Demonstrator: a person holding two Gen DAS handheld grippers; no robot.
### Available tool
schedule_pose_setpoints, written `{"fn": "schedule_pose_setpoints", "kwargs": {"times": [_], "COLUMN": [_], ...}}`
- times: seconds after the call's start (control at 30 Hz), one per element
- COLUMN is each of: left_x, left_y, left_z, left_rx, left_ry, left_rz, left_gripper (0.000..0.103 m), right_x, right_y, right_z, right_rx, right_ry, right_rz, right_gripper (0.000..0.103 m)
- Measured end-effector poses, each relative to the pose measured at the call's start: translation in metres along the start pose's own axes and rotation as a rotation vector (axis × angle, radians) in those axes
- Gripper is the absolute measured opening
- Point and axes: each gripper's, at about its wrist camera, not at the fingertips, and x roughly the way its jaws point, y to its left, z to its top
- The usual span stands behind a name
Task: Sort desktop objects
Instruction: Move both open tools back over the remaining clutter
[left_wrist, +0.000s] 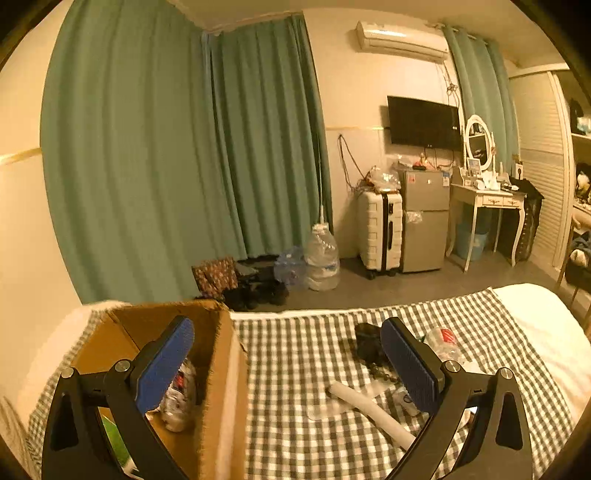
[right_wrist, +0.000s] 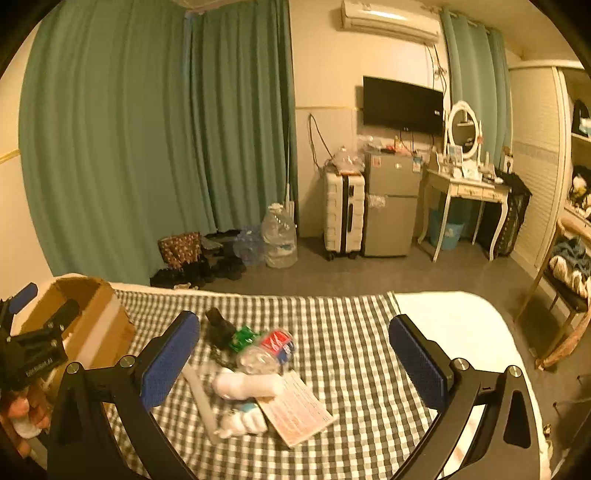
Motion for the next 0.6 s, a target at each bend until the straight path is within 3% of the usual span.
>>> {"fn": "schedule_pose_setpoints", "kwargs": {"times": [0.23, 0.4, 0.6], "left_x": [0.009, 0.02, 0.041], "left_y": [-0.003, -0.014, -0.042], "left_z": [-0.004, -0.012, -0.033], "left_rx": [-0.025, -0.034, 0.025], "left_ry": [0.023, 0.067, 0.141], "left_rz": [0.006, -0.004, -0.029], "left_gripper": [0.103, 0.103, 0.103], "right_x": [0.026, 0.039, 0.059], "right_y": [-0.019, -0.024, -0.022], "right_z": [-0.028, -0.039, -0.056], "right_rx": [0.023, -0.023, -0.114], "right_ry": [0.039, 0.057, 0.112], "right_rz": [0.029, 0.062, 0.124], "right_gripper": [0.103, 0.103, 0.103]}}
